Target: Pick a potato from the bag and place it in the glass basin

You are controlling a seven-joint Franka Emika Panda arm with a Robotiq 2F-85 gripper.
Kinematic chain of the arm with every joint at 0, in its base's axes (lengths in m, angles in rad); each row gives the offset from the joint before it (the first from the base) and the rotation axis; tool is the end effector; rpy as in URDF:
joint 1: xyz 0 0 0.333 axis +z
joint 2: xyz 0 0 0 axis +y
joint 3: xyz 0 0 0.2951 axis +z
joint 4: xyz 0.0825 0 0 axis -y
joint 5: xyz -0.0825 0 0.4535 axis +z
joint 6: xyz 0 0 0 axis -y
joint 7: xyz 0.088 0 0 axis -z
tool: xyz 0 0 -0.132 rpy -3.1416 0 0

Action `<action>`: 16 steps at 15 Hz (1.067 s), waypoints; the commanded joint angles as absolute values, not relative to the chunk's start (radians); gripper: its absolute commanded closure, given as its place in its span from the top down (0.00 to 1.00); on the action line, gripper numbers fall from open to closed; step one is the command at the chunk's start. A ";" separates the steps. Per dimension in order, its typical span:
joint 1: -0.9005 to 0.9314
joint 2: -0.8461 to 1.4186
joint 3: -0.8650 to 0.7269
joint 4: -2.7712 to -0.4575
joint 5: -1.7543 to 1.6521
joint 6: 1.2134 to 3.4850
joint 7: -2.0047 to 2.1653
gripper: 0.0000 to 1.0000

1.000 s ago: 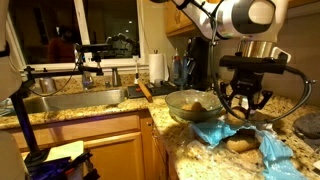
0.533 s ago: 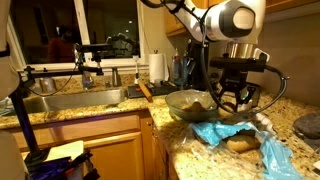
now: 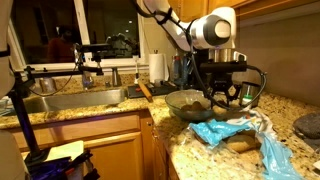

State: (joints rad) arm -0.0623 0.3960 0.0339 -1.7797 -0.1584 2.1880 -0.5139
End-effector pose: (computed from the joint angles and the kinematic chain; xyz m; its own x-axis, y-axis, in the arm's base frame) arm 0.6993 -0.0296 0.2531 0.8402 0.5398 -0.0507 0.5420 -0.8337 0.1056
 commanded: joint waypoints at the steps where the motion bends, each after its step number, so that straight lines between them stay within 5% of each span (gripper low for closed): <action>1: -0.036 0.322 0.038 -1.847 -0.203 2.245 -0.478 0.31; 16: -0.016 0.317 0.117 -1.837 -0.107 2.211 -0.547 0.31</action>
